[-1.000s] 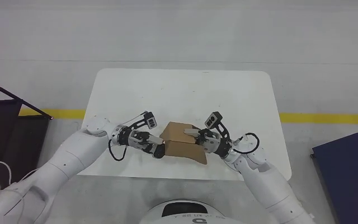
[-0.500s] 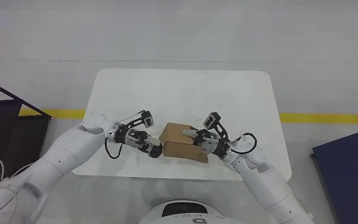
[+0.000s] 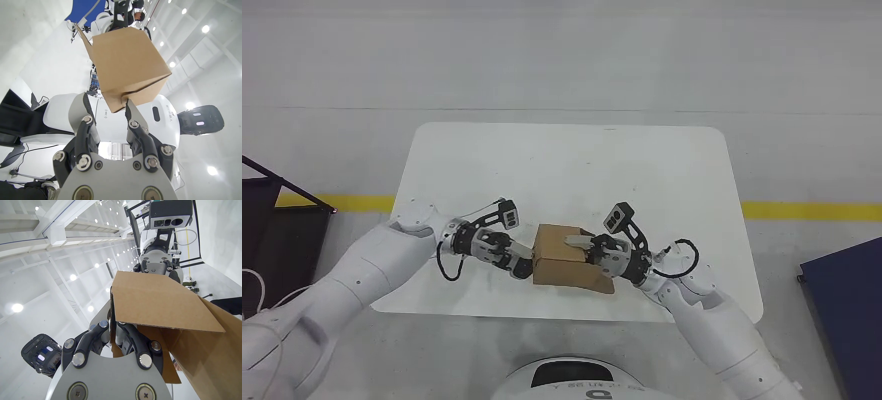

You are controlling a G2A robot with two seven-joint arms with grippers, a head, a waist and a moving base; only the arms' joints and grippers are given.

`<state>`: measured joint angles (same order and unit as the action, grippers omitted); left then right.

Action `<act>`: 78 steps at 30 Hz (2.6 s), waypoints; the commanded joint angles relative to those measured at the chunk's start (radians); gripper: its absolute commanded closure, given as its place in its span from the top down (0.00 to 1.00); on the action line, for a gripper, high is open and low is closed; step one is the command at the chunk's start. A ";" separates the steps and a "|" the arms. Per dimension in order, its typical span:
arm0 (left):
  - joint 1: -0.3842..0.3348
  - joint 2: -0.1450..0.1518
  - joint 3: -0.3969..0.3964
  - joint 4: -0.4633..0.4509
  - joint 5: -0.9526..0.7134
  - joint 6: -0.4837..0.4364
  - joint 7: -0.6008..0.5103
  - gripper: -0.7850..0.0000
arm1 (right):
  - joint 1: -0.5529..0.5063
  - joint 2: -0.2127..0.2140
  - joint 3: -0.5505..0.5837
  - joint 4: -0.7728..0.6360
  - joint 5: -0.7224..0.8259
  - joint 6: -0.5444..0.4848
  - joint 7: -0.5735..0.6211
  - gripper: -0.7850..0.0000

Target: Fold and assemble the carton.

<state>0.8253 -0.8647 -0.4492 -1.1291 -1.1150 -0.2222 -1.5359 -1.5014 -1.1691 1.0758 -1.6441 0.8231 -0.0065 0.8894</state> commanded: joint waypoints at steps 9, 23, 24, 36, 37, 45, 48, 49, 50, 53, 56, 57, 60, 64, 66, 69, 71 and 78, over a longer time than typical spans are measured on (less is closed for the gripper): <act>-0.025 -0.019 0.017 -0.007 0.012 0.013 0.000 0.41 | 0.004 -0.001 -0.008 0.000 -0.010 0.005 0.002 0.00; -0.027 -0.025 0.014 -0.014 0.013 0.032 0.000 0.43 | 0.009 -0.002 -0.017 0.000 -0.020 0.015 -0.003 0.00; -0.027 -0.025 0.014 -0.014 0.015 0.035 0.000 0.43 | 0.009 -0.002 -0.017 0.000 -0.020 0.015 -0.004 0.00; -0.022 -0.043 -0.002 -0.004 0.055 0.050 0.000 0.42 | 0.010 -0.002 -0.020 0.000 -0.025 0.013 -0.008 0.00; -0.022 -0.044 -0.005 -0.002 0.059 0.050 0.000 0.42 | 0.010 -0.002 -0.020 -0.001 -0.025 0.014 -0.008 0.00; -0.008 -0.056 -0.038 0.008 0.089 0.044 0.013 0.47 | 0.010 -0.002 -0.021 -0.002 -0.028 0.016 -0.008 0.00; 0.000 -0.060 -0.050 0.002 0.102 0.044 0.022 0.45 | 0.010 -0.002 -0.021 -0.001 -0.028 0.016 -0.008 0.00; 0.003 -0.061 -0.054 0.001 0.104 0.044 0.024 0.45 | 0.010 -0.002 -0.022 -0.001 -0.028 0.016 -0.009 0.00; 0.005 -0.063 -0.058 0.000 0.108 0.045 0.026 0.44 | 0.010 -0.002 -0.022 -0.001 -0.028 0.016 -0.009 0.00; 0.012 -0.066 -0.069 -0.001 0.118 0.048 0.026 0.46 | 0.010 -0.003 -0.023 -0.002 -0.028 0.015 -0.008 0.00; 0.019 -0.067 -0.086 0.001 0.117 0.048 0.017 0.60 | 0.009 -0.002 -0.023 -0.003 -0.028 0.015 -0.008 0.00; 0.023 -0.066 -0.094 0.005 0.115 0.045 0.013 0.82 | 0.008 -0.002 -0.023 -0.004 -0.027 0.014 -0.008 0.00; 0.038 -0.059 -0.124 0.022 0.110 0.032 0.003 0.95 | 0.007 -0.002 -0.022 -0.005 -0.028 0.011 -0.008 0.00; 0.075 -0.037 -0.174 0.037 0.102 0.013 0.000 1.00 | 0.004 -0.001 -0.017 -0.005 -0.024 0.012 -0.005 0.00; 0.102 -0.021 -0.203 0.033 0.085 0.003 0.000 1.00 | 0.005 -0.001 -0.015 -0.002 -0.020 0.015 -0.005 0.00; 0.146 0.006 -0.249 0.016 0.053 -0.008 0.000 1.00 | 0.012 -0.001 -0.012 0.011 -0.010 0.027 -0.008 0.00; 0.175 0.025 -0.277 0.004 0.027 -0.008 0.000 1.00 | 0.018 -0.002 -0.007 0.022 -0.005 0.031 -0.019 0.00; 0.247 0.076 -0.352 0.010 -0.075 0.008 0.000 1.00 | 0.021 0.000 0.038 0.063 0.060 0.075 -0.091 0.00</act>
<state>1.0633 -0.7944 -0.7943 -1.1170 -1.1719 -0.2190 -1.5359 -1.4794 -1.1690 1.1123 -1.5801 0.8604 0.0636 0.7952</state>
